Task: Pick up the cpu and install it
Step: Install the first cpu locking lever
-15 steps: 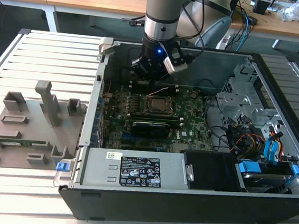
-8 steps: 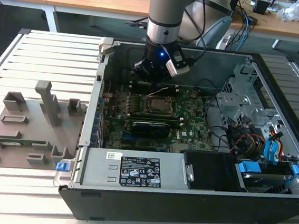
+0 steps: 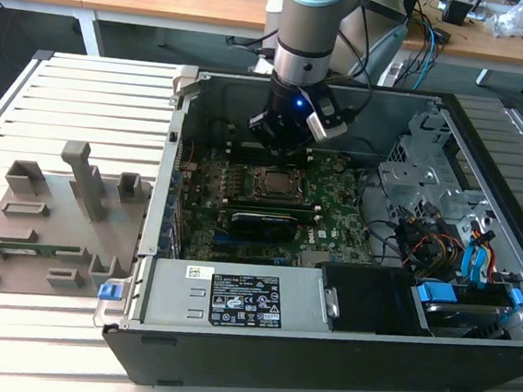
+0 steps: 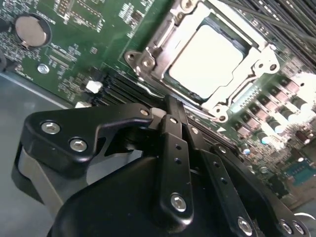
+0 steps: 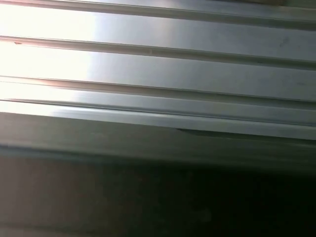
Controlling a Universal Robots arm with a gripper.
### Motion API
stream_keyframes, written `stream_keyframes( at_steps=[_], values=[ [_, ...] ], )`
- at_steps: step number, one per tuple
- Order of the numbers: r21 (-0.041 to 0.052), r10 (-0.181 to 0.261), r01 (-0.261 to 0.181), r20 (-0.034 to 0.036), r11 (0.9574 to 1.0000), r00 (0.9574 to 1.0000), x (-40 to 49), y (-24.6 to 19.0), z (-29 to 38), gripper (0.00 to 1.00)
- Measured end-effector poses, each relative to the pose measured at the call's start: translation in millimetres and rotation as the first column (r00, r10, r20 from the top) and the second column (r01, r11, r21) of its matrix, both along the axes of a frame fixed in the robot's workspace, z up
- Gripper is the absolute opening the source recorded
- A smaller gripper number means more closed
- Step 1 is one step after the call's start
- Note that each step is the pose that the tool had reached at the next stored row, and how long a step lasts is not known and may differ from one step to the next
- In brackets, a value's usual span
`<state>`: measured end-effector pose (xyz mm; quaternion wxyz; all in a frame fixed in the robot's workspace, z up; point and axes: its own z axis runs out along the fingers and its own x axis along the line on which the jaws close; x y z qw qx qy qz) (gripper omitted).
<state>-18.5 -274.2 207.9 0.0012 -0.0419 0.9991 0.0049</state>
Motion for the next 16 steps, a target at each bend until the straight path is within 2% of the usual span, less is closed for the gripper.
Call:
stream_keyframes(
  at_steps=[6, 12, 16],
  values=[
    [-0.0002, 0.005, -0.005, -0.0005, 1.0, 1.0, 8.5, 0.0, -3.4, 0.11],
    [-0.0003, 0.007, -0.007, -0.0007, 1.0, 1.0, 10.1, -1.6, -6.7, 0.11],
    [0.0001, 0.015, -0.015, -0.0002, 0.9999, 0.9999, 11.0, 0.2, -6.8, 0.11]
  ],
)
